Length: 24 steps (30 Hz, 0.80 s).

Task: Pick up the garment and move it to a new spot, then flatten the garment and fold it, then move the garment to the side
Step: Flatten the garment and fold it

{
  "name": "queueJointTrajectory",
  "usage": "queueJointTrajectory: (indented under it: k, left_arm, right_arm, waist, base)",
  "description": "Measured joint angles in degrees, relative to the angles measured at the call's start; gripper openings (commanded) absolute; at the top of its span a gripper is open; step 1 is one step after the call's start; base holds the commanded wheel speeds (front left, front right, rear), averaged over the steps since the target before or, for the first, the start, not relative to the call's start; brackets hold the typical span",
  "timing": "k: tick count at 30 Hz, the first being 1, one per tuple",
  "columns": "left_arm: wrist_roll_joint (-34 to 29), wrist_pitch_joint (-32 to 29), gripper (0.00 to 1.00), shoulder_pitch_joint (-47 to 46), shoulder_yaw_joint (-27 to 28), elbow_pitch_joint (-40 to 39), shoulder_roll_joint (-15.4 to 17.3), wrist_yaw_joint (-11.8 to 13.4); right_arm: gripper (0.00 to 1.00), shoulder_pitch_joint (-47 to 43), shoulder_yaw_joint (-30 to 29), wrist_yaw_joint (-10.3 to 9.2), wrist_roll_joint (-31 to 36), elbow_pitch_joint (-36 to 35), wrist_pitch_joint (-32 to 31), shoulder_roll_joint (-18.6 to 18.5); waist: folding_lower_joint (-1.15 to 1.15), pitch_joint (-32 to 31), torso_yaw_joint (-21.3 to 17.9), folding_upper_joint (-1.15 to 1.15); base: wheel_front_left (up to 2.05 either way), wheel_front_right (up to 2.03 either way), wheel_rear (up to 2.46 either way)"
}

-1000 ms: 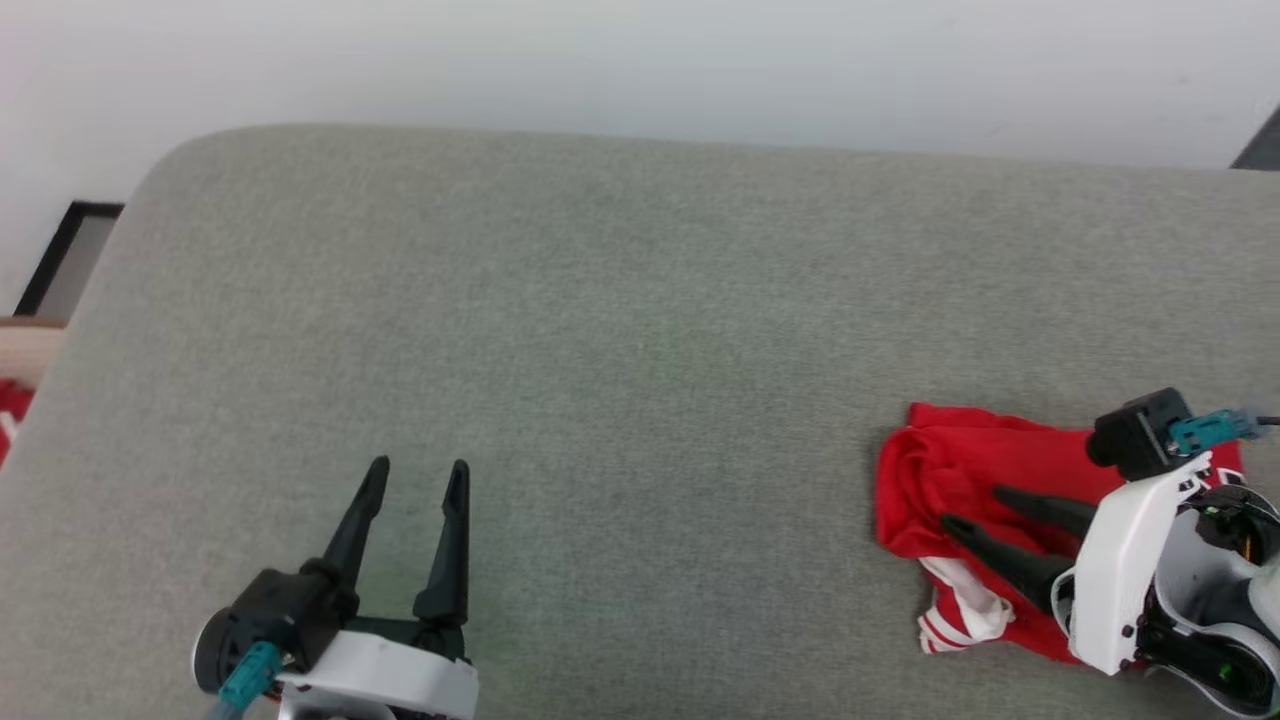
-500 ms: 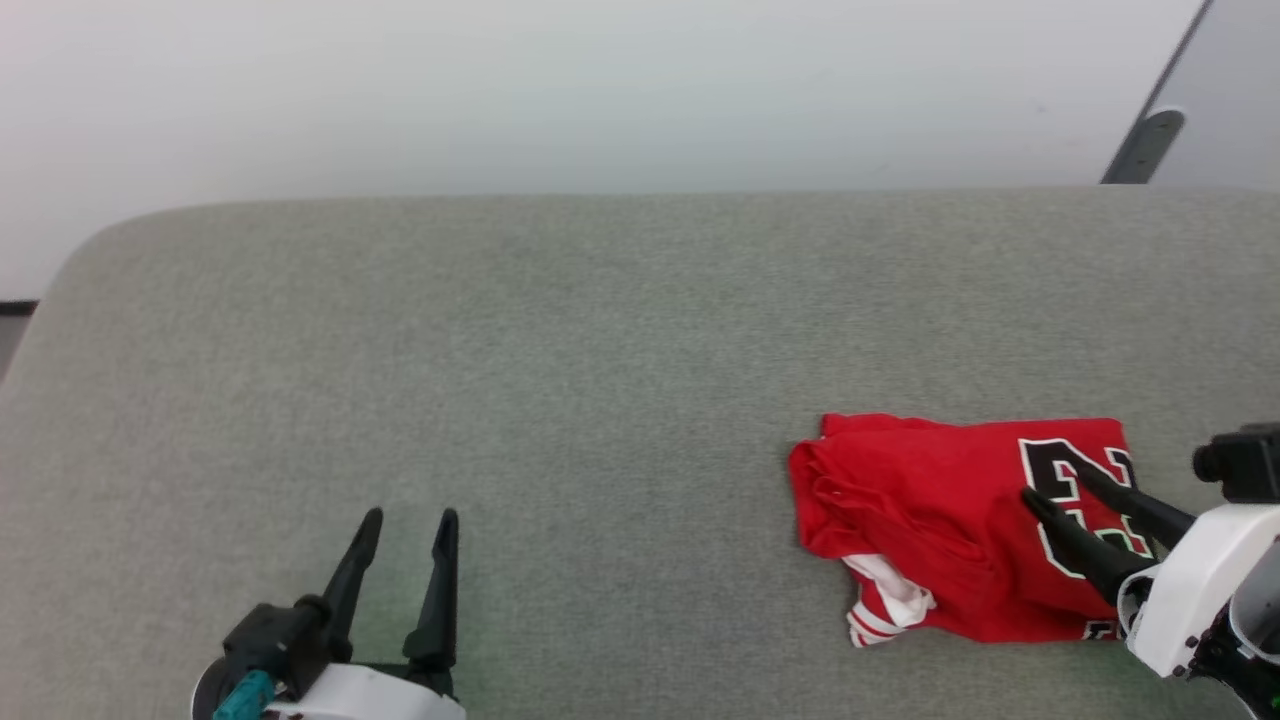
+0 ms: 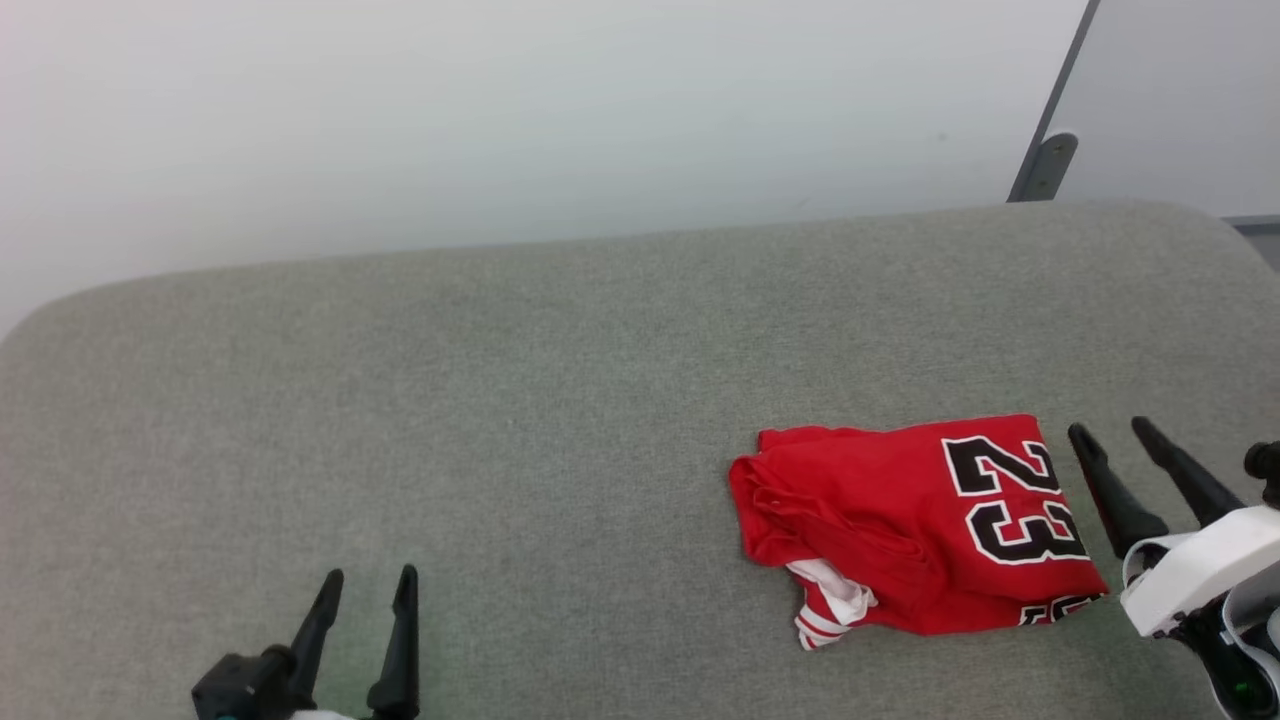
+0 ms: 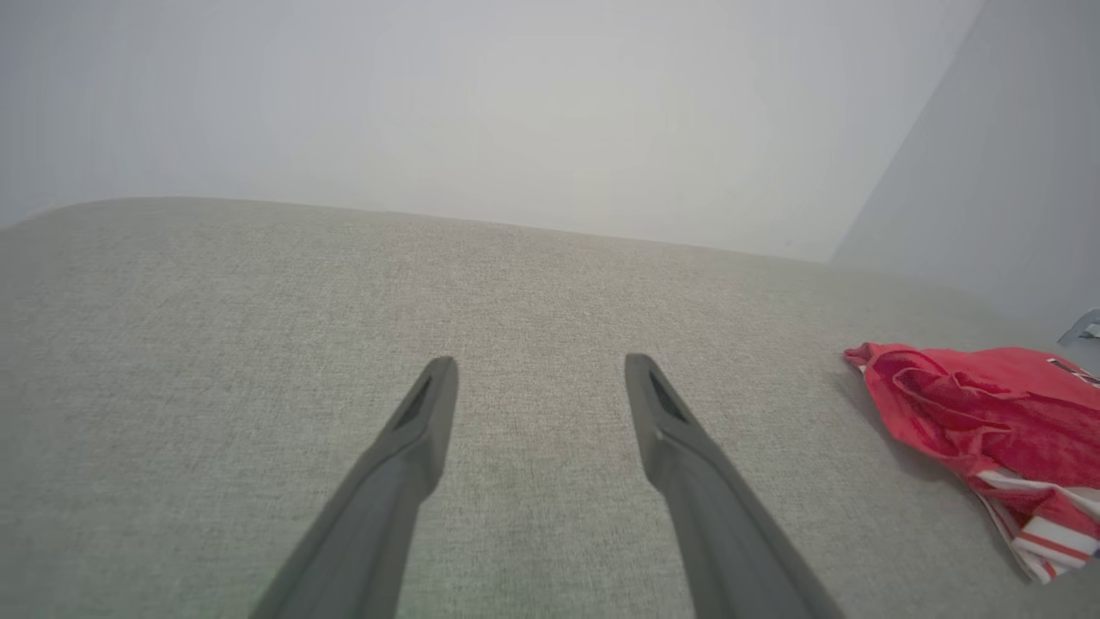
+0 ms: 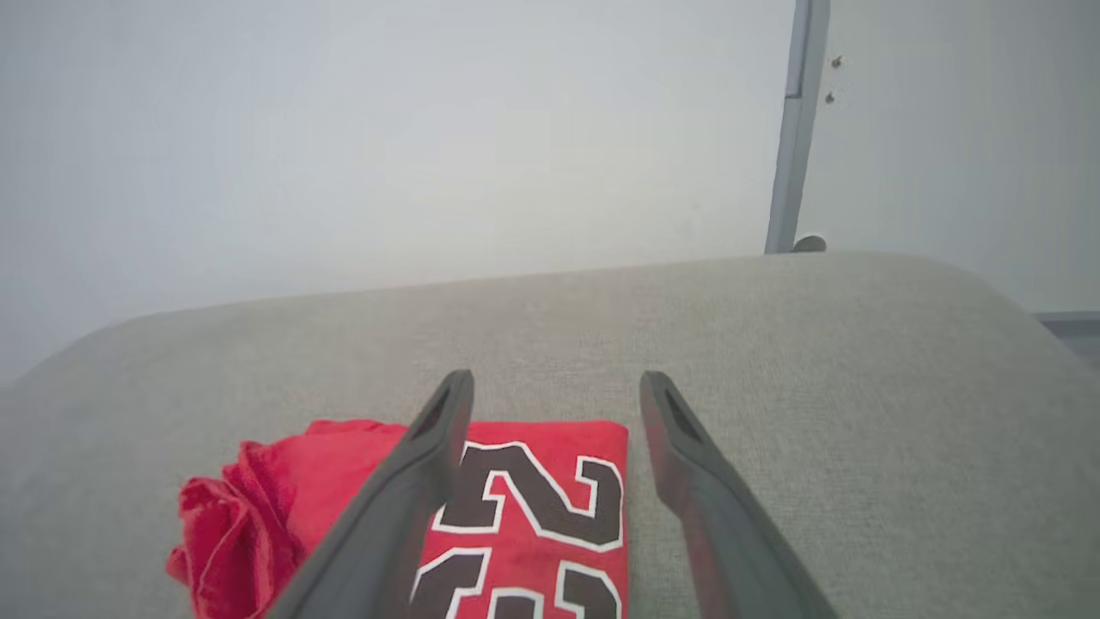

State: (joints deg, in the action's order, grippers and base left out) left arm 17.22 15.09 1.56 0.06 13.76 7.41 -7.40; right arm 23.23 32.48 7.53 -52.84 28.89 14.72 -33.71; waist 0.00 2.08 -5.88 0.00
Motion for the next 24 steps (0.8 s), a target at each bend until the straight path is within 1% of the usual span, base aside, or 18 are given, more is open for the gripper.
queueJointTrajectory:
  k: [3,6,12,16,20,24]
  left_arm:
    - [-1.31,0.0,1.0,1.36,0.67,-1.57,0.13,0.0]
    - [-2.8,0.0,1.0,2.55,1.76,-3.88,0.02,0.0]
    - [-4.36,0.0,1.0,4.88,2.3,-7.7,-0.41,0.0]
    - [-4.7,0.0,1.0,5.75,2.35,-9.57,-0.67,0.0]
    - [-4.82,0.0,1.0,6.91,2.64,-11.23,-1.02,0.0]
    - [-5.01,0.0,1.0,8.49,2.7,-12.74,-1.21,0.0]
  right_arm:
    - [1.0,-1.01,-5.08,0.0,3.49,-1.07,0.2,1.57]
    - [1.0,-3.62,-10.57,0.0,8.69,-4.99,0.25,3.24]
    - [1.0,-10.21,-18.06,0.0,17.08,-12.25,0.26,6.9]
    - [1.0,-13.99,-22.06,0.0,19.9,-16.19,0.25,9.13]
    - [1.0,-17.31,-24.62,0.0,22.29,-19.23,0.25,9.95]
    - [1.0,-20.29,-26.75,0.0,23.02,-21.75,0.26,10.55]
  waist:
    - [0.0,-0.8,-0.44,0.0]
    - [0.0,-1.3,-0.57,0.0]
    - [0.0,-1.69,0.26,0.0]
    - [0.0,-1.93,1.21,0.0]
    - [0.0,-2.36,2.0,0.0]
    - [0.0,-2.8,2.59,0.0]
  base:
    - [0.0,0.0,0.0]
    - [0.0,0.0,0.0]
    - [0.0,0.0,0.0]
    - [0.0,0.0,0.0]
    - [0.0,0.0,0.0]
    - [0.0,0.0,0.0]
